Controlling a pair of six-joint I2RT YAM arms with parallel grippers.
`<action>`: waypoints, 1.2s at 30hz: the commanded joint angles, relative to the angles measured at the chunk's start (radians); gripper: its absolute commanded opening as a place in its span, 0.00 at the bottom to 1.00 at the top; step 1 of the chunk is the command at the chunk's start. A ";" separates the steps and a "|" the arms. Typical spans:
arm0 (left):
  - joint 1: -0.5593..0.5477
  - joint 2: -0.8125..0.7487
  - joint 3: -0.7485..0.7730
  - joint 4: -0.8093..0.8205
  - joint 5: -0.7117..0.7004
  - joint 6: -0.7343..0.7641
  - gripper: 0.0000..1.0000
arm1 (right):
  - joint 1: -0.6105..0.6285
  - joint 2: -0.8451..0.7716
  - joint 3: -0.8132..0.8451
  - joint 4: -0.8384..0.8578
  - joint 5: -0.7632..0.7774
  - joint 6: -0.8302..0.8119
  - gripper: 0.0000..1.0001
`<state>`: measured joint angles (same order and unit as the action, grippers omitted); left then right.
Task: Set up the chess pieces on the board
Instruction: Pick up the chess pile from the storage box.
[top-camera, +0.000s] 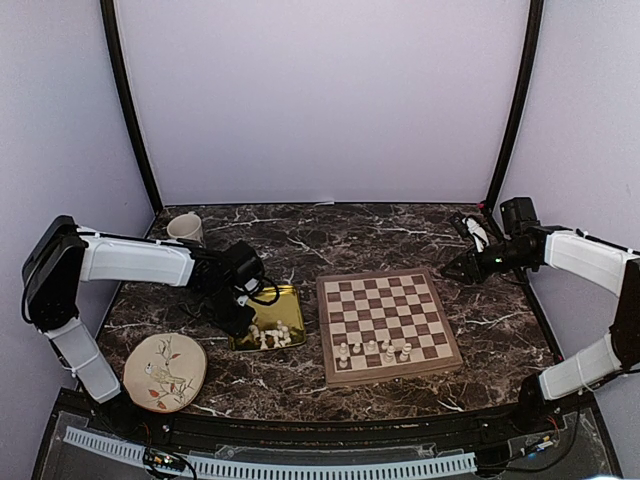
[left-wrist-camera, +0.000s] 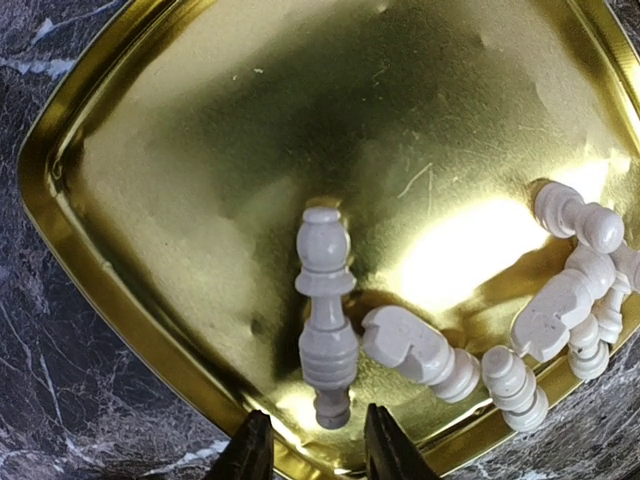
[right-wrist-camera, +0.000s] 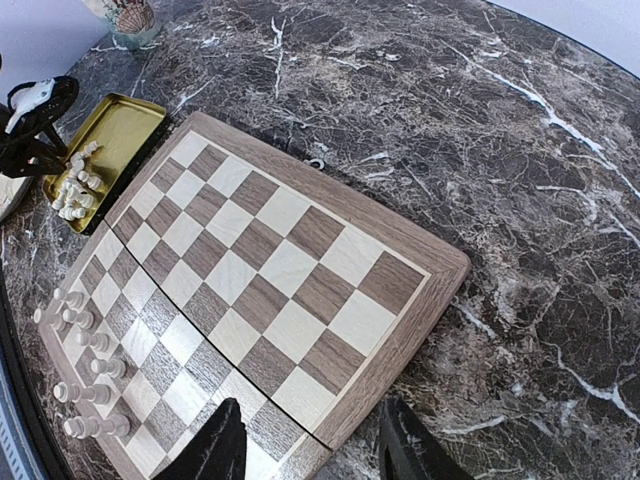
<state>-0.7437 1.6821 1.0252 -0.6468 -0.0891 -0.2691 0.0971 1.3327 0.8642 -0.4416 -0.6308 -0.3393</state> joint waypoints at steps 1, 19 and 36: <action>0.001 0.008 -0.019 0.011 -0.026 -0.001 0.33 | -0.004 -0.007 -0.006 0.015 -0.008 -0.006 0.45; 0.004 0.080 0.018 -0.020 -0.010 0.000 0.14 | -0.004 -0.002 -0.004 0.014 -0.019 -0.003 0.45; -0.011 -0.191 0.005 0.204 0.190 0.098 0.01 | 0.170 0.206 0.401 -0.172 -0.144 0.068 0.45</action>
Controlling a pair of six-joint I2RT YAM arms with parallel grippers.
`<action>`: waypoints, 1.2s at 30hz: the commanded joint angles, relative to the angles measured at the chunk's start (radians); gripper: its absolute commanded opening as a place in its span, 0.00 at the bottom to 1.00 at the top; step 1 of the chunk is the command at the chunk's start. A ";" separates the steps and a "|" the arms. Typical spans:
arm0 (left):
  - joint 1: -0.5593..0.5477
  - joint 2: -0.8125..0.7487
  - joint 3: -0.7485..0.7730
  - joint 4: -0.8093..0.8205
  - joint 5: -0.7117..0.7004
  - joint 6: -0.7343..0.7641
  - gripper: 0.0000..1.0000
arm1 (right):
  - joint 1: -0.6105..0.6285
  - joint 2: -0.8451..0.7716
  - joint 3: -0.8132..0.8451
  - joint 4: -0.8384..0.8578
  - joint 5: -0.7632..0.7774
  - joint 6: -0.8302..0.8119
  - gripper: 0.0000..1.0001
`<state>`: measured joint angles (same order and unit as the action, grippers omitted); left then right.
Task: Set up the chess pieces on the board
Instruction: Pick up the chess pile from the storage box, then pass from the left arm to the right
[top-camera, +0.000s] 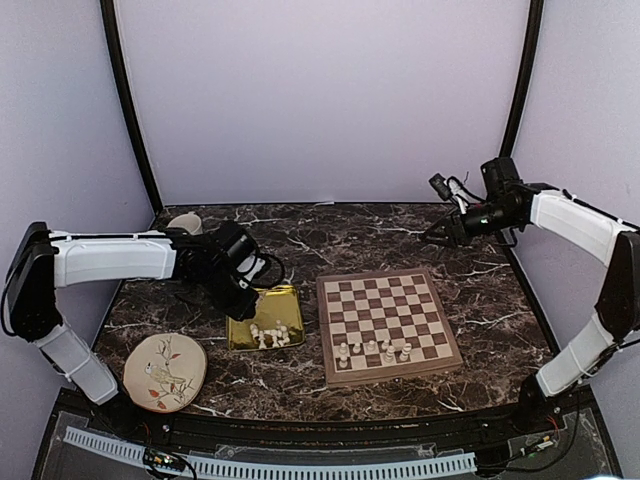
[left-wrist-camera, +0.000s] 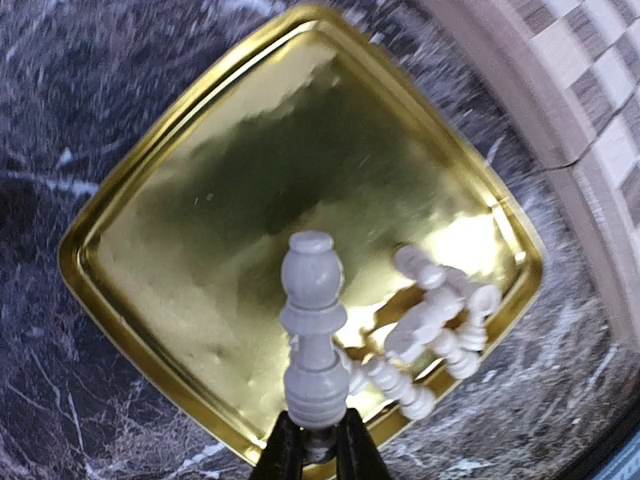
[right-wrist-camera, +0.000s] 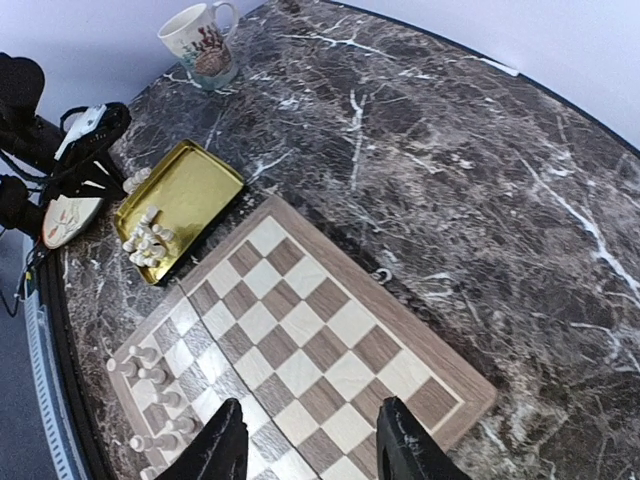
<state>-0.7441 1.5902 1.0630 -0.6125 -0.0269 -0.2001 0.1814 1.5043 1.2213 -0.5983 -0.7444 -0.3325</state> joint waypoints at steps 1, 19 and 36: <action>-0.016 -0.116 -0.049 0.223 0.158 0.031 0.01 | 0.110 0.052 0.060 -0.019 -0.044 0.074 0.46; -0.158 0.027 0.058 0.460 0.265 0.085 0.03 | 0.392 0.535 0.548 -0.308 -0.291 0.127 0.56; -0.161 0.038 0.068 0.468 0.265 0.084 0.04 | 0.477 0.597 0.554 -0.318 -0.310 0.141 0.45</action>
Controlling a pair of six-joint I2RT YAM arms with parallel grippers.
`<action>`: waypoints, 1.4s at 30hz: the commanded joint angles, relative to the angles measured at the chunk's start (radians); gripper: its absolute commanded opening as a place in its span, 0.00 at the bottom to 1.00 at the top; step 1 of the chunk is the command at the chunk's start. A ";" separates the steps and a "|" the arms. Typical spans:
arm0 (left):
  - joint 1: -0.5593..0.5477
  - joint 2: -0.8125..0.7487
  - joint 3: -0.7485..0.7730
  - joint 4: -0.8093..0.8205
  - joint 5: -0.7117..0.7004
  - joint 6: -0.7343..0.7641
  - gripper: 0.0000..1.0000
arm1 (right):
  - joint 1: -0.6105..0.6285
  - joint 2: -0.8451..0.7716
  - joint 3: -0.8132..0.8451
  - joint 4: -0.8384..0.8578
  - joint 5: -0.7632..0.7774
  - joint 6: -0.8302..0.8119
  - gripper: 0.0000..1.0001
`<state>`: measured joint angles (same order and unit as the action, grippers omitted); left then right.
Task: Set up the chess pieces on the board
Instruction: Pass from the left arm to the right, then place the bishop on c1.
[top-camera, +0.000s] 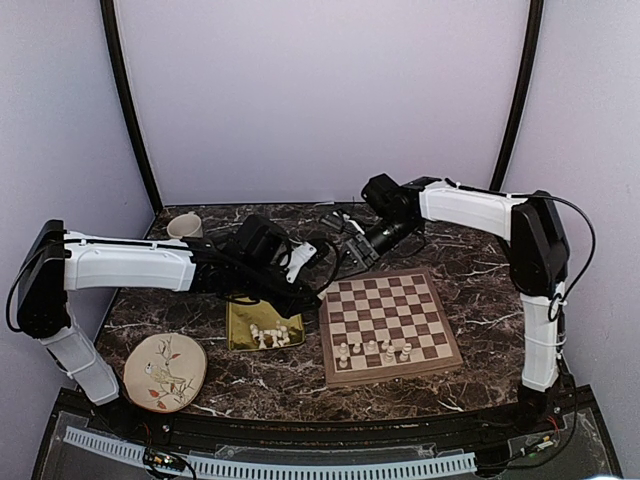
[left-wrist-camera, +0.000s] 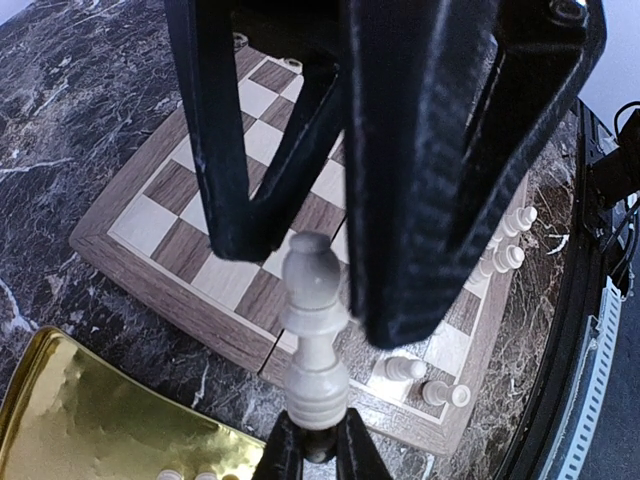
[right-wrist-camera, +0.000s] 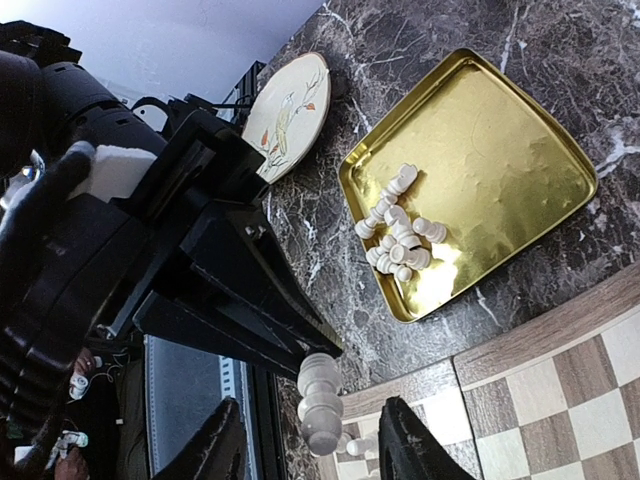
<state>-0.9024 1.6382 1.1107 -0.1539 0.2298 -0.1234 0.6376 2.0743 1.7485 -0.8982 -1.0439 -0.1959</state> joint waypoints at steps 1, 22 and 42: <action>-0.003 -0.010 0.019 0.012 0.008 0.007 0.04 | 0.023 0.029 0.026 -0.019 -0.009 0.004 0.43; -0.004 0.017 0.007 -0.002 0.005 0.007 0.04 | -0.055 -0.025 0.009 0.005 -0.009 0.017 0.00; 0.020 -0.045 -0.072 0.021 -0.038 -0.052 0.03 | -0.076 -0.571 -0.416 0.115 0.578 -0.254 0.00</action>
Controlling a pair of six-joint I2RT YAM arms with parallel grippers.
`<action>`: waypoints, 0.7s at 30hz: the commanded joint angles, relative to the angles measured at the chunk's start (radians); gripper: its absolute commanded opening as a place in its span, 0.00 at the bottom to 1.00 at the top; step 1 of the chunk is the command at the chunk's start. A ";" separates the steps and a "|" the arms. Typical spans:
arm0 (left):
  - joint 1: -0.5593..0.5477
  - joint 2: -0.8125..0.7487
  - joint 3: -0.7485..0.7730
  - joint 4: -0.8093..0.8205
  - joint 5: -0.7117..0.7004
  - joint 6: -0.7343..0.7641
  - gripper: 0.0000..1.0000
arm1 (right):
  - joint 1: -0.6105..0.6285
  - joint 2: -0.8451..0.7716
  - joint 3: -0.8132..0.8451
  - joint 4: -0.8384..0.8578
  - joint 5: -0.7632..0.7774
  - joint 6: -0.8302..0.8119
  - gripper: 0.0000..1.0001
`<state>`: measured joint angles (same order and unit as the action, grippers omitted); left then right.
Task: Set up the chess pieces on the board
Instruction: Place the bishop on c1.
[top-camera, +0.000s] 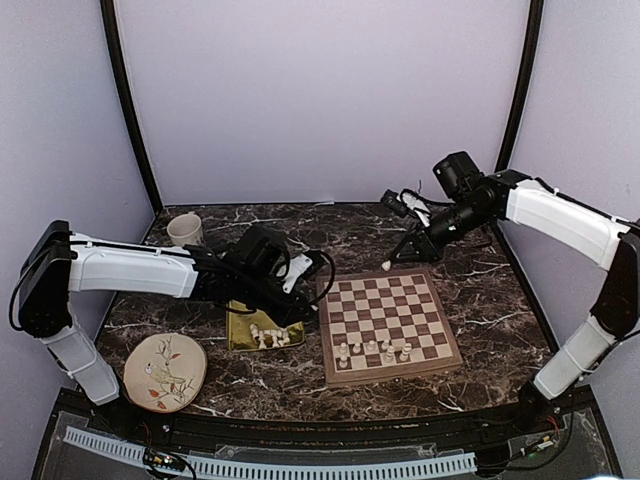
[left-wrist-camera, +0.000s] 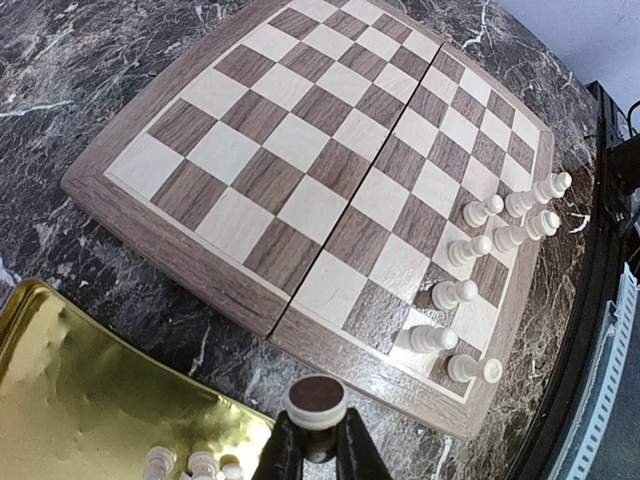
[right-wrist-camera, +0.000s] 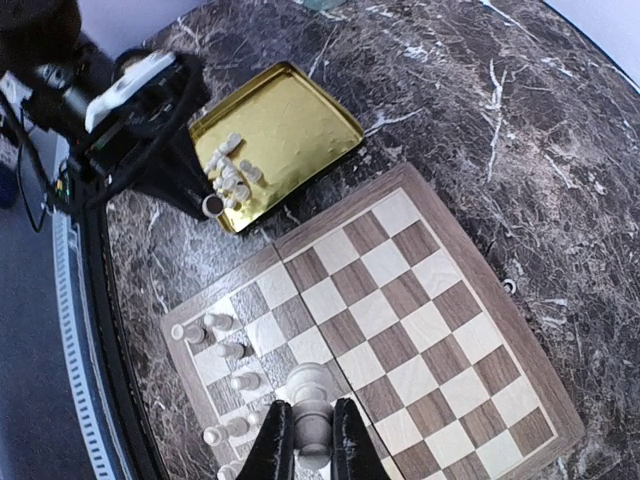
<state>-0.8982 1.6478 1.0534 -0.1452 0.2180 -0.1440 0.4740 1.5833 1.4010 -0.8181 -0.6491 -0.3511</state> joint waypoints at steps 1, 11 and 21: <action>0.022 -0.054 -0.014 0.008 -0.033 -0.039 0.03 | 0.113 -0.094 -0.086 0.036 0.209 -0.114 0.00; 0.079 -0.086 -0.043 0.021 -0.037 -0.091 0.03 | 0.354 -0.100 -0.156 0.014 0.329 -0.192 0.00; 0.088 -0.093 -0.056 0.012 -0.044 -0.105 0.03 | 0.501 -0.015 -0.175 -0.027 0.383 -0.250 0.00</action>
<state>-0.8154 1.6020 1.0161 -0.1368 0.1787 -0.2386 0.9386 1.5330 1.2392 -0.8192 -0.2932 -0.5659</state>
